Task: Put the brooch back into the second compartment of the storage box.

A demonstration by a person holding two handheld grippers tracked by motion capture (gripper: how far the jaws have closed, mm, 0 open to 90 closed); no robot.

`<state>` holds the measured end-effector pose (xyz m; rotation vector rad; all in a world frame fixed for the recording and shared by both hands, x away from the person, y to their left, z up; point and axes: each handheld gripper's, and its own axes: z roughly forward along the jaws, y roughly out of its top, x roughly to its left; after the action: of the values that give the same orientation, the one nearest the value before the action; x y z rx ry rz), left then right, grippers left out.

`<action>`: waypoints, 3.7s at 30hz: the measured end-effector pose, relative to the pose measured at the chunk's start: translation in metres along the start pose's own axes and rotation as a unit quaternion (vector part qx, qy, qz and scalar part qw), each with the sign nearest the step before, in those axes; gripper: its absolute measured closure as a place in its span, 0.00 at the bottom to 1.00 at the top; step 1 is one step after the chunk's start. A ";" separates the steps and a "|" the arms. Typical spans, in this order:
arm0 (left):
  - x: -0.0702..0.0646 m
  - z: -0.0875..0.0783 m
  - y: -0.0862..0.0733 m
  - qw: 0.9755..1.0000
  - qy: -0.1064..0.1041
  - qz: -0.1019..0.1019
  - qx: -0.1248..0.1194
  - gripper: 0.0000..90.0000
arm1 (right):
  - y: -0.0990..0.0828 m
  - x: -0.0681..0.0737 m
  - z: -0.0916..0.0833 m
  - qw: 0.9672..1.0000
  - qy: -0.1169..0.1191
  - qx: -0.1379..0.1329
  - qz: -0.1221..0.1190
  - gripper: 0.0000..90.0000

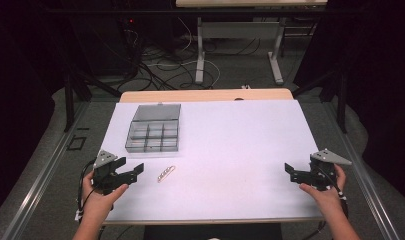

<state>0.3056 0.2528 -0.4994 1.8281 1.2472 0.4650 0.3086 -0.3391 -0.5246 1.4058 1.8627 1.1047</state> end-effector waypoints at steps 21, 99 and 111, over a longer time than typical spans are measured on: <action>-0.006 0.012 0.019 0.999 -0.008 0.014 0.047 0.37 | 0.000 0.005 0.003 1.000 0.005 0.000 -0.023 0.00; -0.035 0.096 0.030 0.971 -0.080 0.041 0.219 0.74 | -0.005 0.004 0.009 1.000 0.007 0.022 -0.021 0.00; -0.034 0.102 0.025 0.969 -0.078 0.043 0.230 0.78 | -0.005 0.004 0.009 0.999 0.006 0.024 -0.022 0.01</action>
<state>0.3764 0.1740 -0.5316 2.2646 1.2403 0.0736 0.3125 -0.3333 -0.5338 1.3801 1.9318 1.0554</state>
